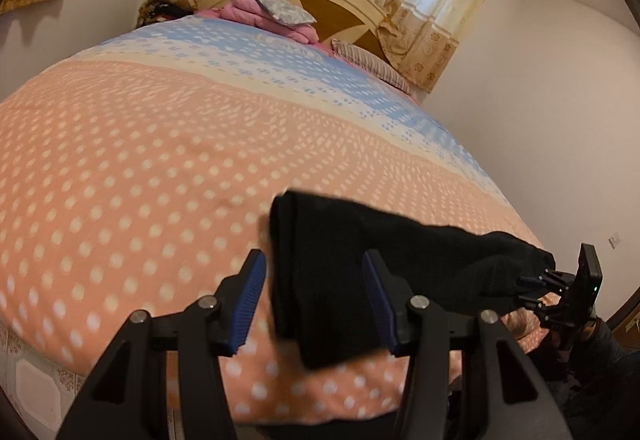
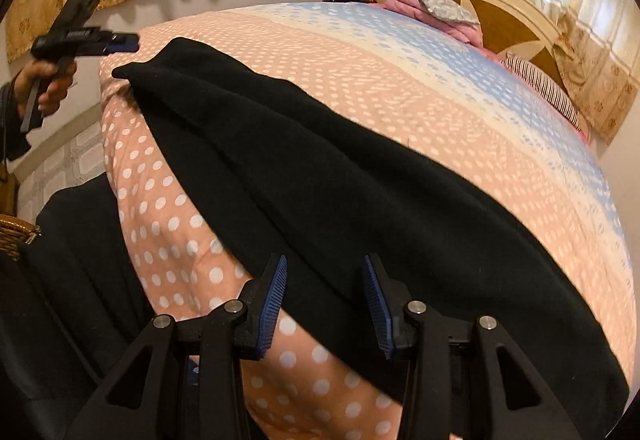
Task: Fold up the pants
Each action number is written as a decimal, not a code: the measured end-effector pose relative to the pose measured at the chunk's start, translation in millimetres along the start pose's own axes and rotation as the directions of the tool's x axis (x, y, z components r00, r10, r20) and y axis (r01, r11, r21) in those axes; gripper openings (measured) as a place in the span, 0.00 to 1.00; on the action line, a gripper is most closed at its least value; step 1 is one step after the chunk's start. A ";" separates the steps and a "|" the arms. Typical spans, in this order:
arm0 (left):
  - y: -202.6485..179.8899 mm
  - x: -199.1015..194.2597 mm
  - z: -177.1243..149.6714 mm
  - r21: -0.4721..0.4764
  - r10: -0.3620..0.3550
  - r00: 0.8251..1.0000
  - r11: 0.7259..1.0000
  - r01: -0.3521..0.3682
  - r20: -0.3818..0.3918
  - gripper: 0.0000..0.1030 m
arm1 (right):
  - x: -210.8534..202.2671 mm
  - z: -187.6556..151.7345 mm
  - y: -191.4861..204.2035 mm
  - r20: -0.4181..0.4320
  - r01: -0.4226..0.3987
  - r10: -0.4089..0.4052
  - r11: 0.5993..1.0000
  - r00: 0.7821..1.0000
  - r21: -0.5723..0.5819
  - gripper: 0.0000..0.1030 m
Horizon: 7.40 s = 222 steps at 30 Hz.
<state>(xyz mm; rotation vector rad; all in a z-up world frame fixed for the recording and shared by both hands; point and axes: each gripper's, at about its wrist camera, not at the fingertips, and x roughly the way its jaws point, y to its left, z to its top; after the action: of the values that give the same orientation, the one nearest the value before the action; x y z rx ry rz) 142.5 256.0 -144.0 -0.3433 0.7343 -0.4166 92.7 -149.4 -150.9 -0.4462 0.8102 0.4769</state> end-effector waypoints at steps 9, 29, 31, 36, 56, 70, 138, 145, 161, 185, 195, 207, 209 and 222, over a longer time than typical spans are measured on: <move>-11.8 37.1 20.7 0.031 0.029 0.994 0.999 -0.026 -0.101 0.51 | 6.0 6.8 5.1 0.013 0.015 -0.015 1.000 1.000 -0.011 0.40; -5.6 54.9 33.1 0.008 0.068 0.990 0.998 -0.067 -0.125 0.07 | 3.4 13.2 6.4 0.055 0.022 -0.022 1.000 0.998 -0.008 0.40; -5.8 46.7 42.0 -0.021 0.036 0.995 0.999 -0.038 -0.096 0.07 | 4.3 12.8 5.1 0.056 0.029 -0.028 1.000 0.998 -0.004 0.40; -1.5 59.8 56.2 -0.054 0.028 0.994 0.998 -0.034 -0.108 0.07 | 9.1 15.4 17.2 0.053 0.055 -0.053 0.997 0.997 -0.049 0.40; 22.8 80.9 50.4 -0.130 -0.022 0.991 0.991 0.005 -0.132 0.07 | 10.4 16.9 32.6 0.025 0.050 -0.048 0.993 0.999 -0.110 0.03; 21.3 78.9 45.5 -0.105 -0.014 0.992 0.994 0.001 -0.122 0.08 | 12.7 4.6 42.5 -0.056 0.009 -0.017 0.988 0.998 -0.153 0.03; -340.6 188.6 -90.7 0.296 -0.345 0.748 0.762 0.576 -0.567 0.11 | -181.8 -314.9 -267.4 -0.110 0.143 -0.470 0.035 0.876 0.989 0.44; -341.6 176.0 -87.8 0.357 -0.324 0.789 0.757 0.547 -0.523 0.11 | -185.7 -234.8 -222.8 0.008 0.163 -0.425 0.365 0.905 0.917 0.44; -291.4 173.1 -71.5 0.257 -0.283 0.864 0.875 0.410 -0.417 0.12 | -59.2 -112.3 -94.1 -0.096 0.366 -0.353 0.899 0.931 0.240 0.37; -286.3 159.6 -62.6 0.264 -0.306 0.856 0.860 0.436 -0.416 0.12 | -57.0 -103.2 -98.3 -0.064 0.228 -0.218 0.933 0.974 0.280 0.07; -282.9 172.3 -78.7 0.247 -0.294 0.832 0.861 0.444 -0.471 0.12 | -143.1 -168.1 -244.9 -0.081 0.375 -0.448 0.623 0.890 0.687 0.30; -284.3 178.4 -78.4 0.230 -0.298 0.823 0.864 0.447 -0.483 0.13 | -120.4 -237.3 -374.4 -0.154 0.258 -0.288 0.373 0.945 0.891 0.02; -283.8 178.7 -78.3 0.228 -0.299 0.822 0.864 0.449 -0.485 0.13 | -118.9 -231.0 -370.0 -0.126 0.237 -0.285 0.398 0.950 0.886 0.02; -284.9 178.2 -79.6 0.230 -0.299 0.824 0.864 0.448 -0.482 0.13 | -122.6 -223.4 -382.1 -0.211 0.390 -0.424 0.397 0.881 0.831 0.03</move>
<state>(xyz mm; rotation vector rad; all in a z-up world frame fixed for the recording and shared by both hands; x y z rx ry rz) 136.0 -87.9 -175.3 -0.0653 1.0133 -1.0128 105.4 -607.4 -118.9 0.3290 0.7652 -0.4309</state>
